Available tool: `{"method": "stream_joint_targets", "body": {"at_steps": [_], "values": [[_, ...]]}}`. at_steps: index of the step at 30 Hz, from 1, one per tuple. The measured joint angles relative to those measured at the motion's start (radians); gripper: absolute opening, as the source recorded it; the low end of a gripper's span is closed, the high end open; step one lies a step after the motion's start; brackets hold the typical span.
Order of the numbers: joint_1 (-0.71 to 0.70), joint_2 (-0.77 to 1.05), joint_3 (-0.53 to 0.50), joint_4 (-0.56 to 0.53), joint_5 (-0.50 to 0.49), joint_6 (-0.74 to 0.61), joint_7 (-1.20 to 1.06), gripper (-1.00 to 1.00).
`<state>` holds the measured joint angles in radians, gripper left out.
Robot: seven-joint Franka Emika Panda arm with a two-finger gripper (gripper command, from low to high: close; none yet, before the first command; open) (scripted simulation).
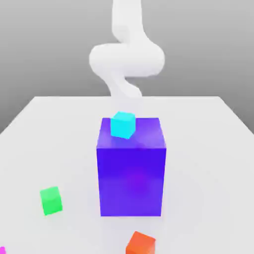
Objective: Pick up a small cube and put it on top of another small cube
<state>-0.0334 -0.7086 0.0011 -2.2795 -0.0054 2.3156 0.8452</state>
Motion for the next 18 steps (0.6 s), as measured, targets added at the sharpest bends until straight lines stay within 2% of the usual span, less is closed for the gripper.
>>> {"method": "stream_joint_targets", "body": {"at_steps": [18], "values": [[-0.185,0.659,-0.061,0.148,-0.023,0.112,0.315,0.00]]}}
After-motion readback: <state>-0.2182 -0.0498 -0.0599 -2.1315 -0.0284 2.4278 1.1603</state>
